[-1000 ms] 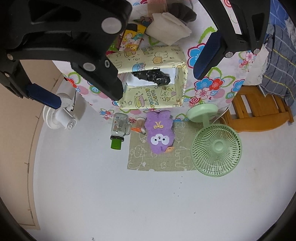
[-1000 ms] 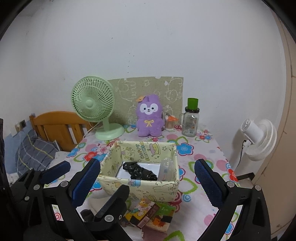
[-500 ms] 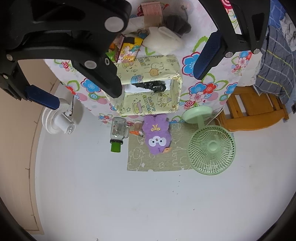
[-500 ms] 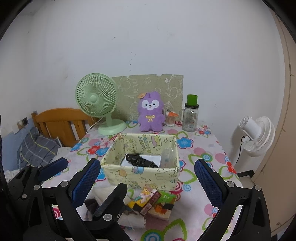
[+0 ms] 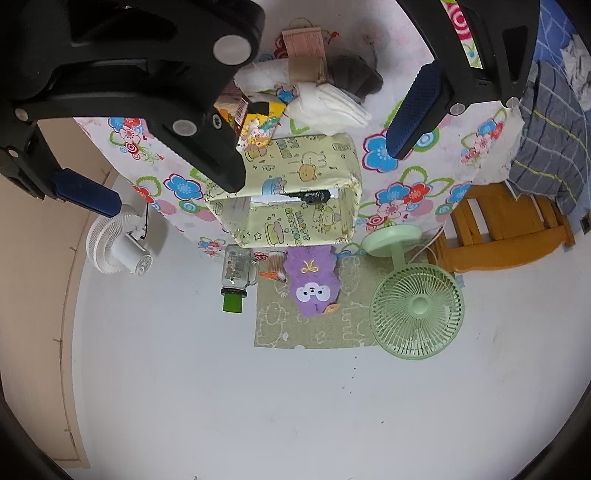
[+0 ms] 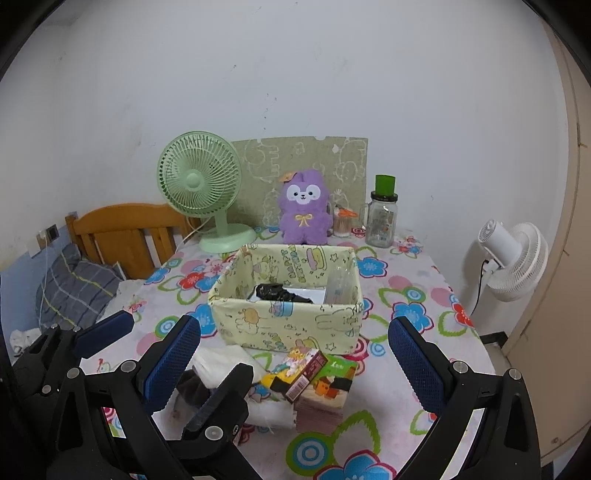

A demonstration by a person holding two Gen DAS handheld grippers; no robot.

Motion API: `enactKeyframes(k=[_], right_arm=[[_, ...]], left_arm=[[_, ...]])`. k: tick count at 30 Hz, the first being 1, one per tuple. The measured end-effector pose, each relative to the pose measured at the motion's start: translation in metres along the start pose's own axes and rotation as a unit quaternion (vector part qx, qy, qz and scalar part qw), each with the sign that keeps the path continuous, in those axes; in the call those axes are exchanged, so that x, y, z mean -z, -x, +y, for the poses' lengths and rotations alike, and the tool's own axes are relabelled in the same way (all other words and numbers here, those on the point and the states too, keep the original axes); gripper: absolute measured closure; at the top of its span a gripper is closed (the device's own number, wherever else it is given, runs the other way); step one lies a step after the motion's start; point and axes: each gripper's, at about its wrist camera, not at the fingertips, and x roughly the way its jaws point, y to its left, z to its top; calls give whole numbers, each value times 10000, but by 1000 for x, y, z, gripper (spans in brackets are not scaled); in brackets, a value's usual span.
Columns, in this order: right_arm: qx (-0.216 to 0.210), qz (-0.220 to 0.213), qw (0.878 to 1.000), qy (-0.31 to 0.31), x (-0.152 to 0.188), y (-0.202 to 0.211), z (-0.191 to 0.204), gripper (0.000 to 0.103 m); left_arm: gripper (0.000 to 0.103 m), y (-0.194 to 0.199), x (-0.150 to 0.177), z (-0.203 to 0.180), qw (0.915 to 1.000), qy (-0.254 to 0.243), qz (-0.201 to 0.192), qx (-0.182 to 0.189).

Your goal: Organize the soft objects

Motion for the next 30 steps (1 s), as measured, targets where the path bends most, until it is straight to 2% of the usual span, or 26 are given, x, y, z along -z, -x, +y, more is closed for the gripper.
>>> enactKeyframes(k=[3, 8, 14, 21, 26, 30], right_arm=[[-45, -18, 10000, -1, 6, 2, 1, 0], [212, -51, 9998, 46, 15, 5, 5, 0], [39, 137, 9999, -38, 24, -3, 2, 0], [-91, 50, 9999, -112, 39, -9, 1, 0], [-52, -95, 9997, -233, 48, -11, -1, 0], [-94, -45, 9997, -243, 53, -16, -3, 0]], left_arm=[[0, 0, 6, -1, 10000, 33, 2, -10], [1, -1, 14, -1, 9999, 90, 16, 63], [1, -6, 24, 0, 9999, 114, 95, 45], [1, -10, 37, 0, 9999, 95, 24, -117], [1, -17, 44, 1, 9997, 207, 124, -48], [1, -23, 49, 1, 9996, 222, 170, -37]])
